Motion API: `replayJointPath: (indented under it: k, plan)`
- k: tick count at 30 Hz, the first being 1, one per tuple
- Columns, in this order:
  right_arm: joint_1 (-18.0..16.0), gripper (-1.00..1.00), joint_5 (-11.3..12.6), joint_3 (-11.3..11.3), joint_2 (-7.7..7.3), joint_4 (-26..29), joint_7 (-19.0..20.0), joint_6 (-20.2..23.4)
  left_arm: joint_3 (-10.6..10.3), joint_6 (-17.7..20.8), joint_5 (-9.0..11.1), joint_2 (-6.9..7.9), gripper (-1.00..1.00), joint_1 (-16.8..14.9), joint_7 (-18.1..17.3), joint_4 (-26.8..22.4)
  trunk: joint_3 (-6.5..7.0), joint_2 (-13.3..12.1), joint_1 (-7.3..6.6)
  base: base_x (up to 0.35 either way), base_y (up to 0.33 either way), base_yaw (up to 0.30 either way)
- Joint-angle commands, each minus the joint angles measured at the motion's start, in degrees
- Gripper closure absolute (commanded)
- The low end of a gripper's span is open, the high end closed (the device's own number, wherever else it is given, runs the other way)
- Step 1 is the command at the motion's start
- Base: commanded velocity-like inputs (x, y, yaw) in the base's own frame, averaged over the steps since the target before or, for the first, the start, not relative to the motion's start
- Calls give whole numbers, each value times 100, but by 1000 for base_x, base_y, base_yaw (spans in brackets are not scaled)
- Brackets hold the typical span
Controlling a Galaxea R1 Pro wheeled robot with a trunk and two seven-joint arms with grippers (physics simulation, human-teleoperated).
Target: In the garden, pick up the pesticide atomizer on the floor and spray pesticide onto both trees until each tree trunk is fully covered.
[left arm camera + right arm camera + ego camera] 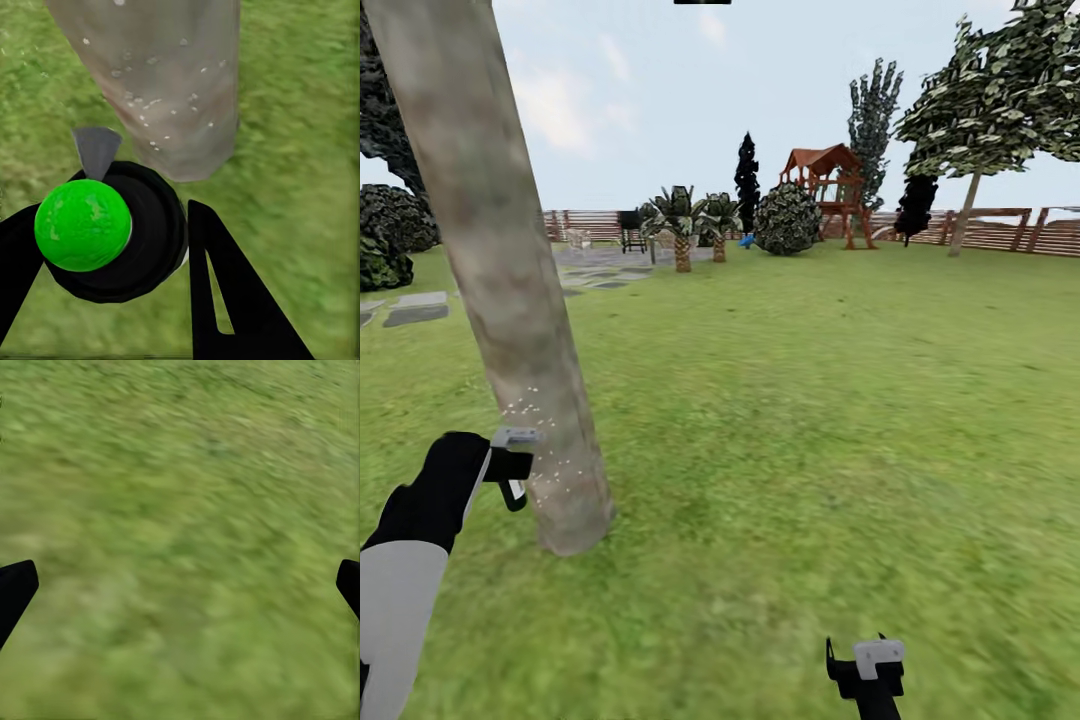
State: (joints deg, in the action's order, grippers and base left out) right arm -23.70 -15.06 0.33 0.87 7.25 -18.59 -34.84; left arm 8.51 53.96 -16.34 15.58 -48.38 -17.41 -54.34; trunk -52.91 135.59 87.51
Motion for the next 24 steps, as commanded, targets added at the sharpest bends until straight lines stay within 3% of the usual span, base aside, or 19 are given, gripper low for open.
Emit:
replayJointPath:
  k: [1,10,14,18,24]
  plan:
    - [-3,-100,-59,3,1,-4,-57,3,5,18,-62,-6,100,-5,-56,-6,-6,3,-1,4,-275,250]
    - [-3,-100,-59,3,2,-6,-57,3,8,18,-70,-3,100,-13,-36,-6,-6,3,-1,60,-269,261]
    - [-3,-100,-59,3,3,-5,-57,3,5,18,-114,-3,100,-9,-26,-6,-6,3,-1,223,-197,44]
    - [-3,-100,-59,3,-4,-9,-57,-1,12,18,-356,-11,100,-7,-25,-6,-6,3,-1,240,-181,3]
    - [-3,-100,-59,3,-7,-6,-62,2,45,24,-386,-20,100,-9,-25,-6,-6,3,-1,200,-202,0]
